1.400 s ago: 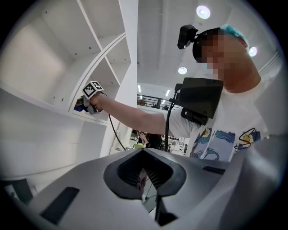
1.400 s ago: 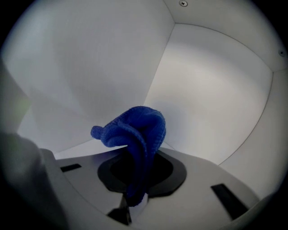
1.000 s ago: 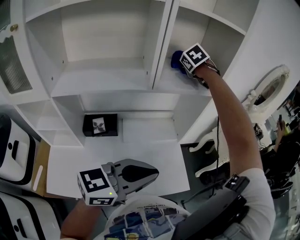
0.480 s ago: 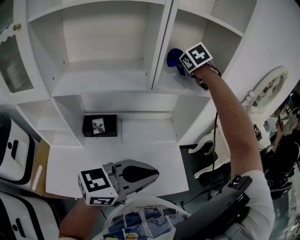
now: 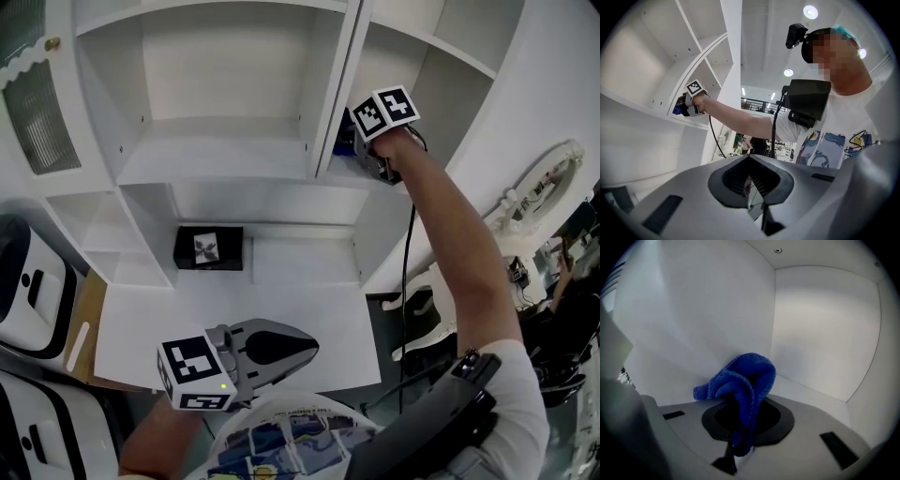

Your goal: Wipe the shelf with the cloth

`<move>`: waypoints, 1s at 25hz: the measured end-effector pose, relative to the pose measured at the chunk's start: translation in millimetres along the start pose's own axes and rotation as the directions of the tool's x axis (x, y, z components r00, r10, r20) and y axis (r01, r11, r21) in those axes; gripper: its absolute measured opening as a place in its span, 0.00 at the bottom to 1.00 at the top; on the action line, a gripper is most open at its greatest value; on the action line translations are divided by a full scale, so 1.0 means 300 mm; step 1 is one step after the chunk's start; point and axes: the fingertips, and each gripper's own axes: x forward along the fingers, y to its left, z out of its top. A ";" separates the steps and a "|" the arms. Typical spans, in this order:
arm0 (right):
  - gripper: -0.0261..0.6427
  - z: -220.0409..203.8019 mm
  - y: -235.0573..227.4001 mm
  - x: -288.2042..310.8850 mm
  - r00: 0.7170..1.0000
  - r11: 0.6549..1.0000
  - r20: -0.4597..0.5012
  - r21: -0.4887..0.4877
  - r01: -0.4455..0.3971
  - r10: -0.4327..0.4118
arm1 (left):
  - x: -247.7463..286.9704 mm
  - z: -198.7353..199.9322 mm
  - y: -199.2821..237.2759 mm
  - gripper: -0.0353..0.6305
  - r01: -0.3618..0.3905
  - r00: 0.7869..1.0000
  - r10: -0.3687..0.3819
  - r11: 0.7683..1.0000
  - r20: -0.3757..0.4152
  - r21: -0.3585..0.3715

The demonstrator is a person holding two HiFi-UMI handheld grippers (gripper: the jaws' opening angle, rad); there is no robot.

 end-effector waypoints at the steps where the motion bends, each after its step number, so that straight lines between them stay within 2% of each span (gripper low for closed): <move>1: 0.14 -0.006 -0.007 0.006 1.000 1.000 -0.006 -0.005 0.007 -0.007 | -0.003 0.000 0.001 0.07 -0.004 1.000 0.004 1.000 0.002 -0.001; 11: 0.13 -0.047 -0.101 -0.019 0.988 0.983 -0.070 -0.136 0.124 -0.134 | 0.007 -0.006 0.008 0.07 -0.006 1.000 0.006 1.000 0.000 -0.007; 17: 0.14 -0.104 -0.217 -0.080 0.963 0.958 -0.119 -0.187 0.216 -0.240 | 0.031 -0.005 0.012 0.07 0.008 1.000 -0.008 1.000 0.001 -0.011; 19: 0.13 -0.127 -0.255 -0.104 0.946 0.940 -0.143 -0.224 0.257 -0.292 | 0.041 -0.006 0.010 0.07 0.017 1.000 -0.017 1.000 0.001 -0.009; 23: 0.14 -0.173 -0.328 -0.155 0.876 0.866 -0.202 -0.357 0.351 -0.438 | 0.054 -0.008 0.008 0.07 0.031 1.000 -0.031 1.000 -0.004 -0.007; 25: 0.13 -0.187 -0.345 -0.168 0.853 0.843 -0.216 -0.391 0.369 -0.474 | 0.060 -0.008 0.006 0.07 0.037 0.999 -0.037 0.999 -0.007 -0.005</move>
